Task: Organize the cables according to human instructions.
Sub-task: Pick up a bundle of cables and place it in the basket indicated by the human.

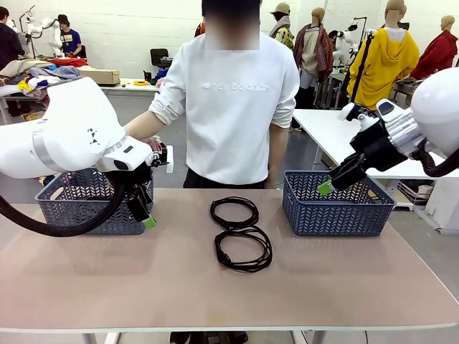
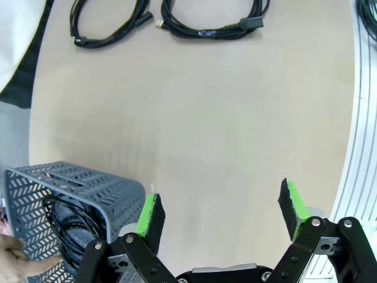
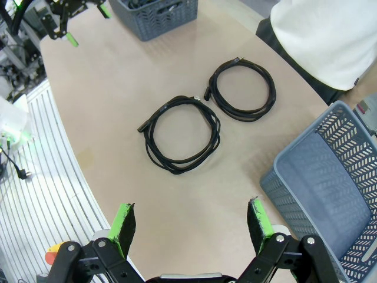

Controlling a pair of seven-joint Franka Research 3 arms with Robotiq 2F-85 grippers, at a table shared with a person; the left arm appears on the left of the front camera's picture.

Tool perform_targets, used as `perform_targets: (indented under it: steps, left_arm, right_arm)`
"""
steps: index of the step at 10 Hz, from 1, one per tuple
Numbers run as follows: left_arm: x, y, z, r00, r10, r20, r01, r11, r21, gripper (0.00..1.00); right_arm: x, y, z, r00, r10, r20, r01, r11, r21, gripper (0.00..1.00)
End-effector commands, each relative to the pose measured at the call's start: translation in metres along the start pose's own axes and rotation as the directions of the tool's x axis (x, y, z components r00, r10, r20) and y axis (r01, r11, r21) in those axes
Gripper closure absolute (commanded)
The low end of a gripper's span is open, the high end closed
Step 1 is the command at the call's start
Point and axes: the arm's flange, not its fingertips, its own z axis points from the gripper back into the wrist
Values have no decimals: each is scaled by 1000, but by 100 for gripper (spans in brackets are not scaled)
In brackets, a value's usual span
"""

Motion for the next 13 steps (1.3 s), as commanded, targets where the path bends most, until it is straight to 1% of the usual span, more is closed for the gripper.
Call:
perform_targets:
  steps: [1,7,8,9,10,11,12,13]
  left_arm:
    - [0,1,1,1000,1,1,-1,1000,2,0]
    - [0,0,0,1000,0,0,0,1000,0,0]
    - [13,3,-2,992,-124,-15,124,992,-6,0]
    - [28,7,-6,972,-228,-57,228,974,-13,0]
    - [47,12,-11,945,-319,-78,317,948,-26,0]
    - [69,14,-20,899,-427,-96,424,904,-53,0]
    - [89,14,-32,853,-512,-100,505,859,-86,0]
    - [107,11,-47,793,-598,-114,586,801,-125,0]
  right_arm:
    - [0,-1,-1,1000,-1,18,1,1000,15,0]
    - [0,-1,-1,1000,-1,18,1,1000,15,0]
    - [0,-1,-1,1000,-1,18,1,1000,15,0]
    - [0,-1,-1,1000,-1,18,1,1000,15,0]
    - [0,-1,-1,1000,-1,18,1,1000,15,0]
    - [0,-1,-1,1000,-1,18,1,1000,15,0]
    - [0,-1,-1,1000,-1,18,1,1000,15,0]
    - [0,-1,-1,1000,-1,18,1,1000,15,0]
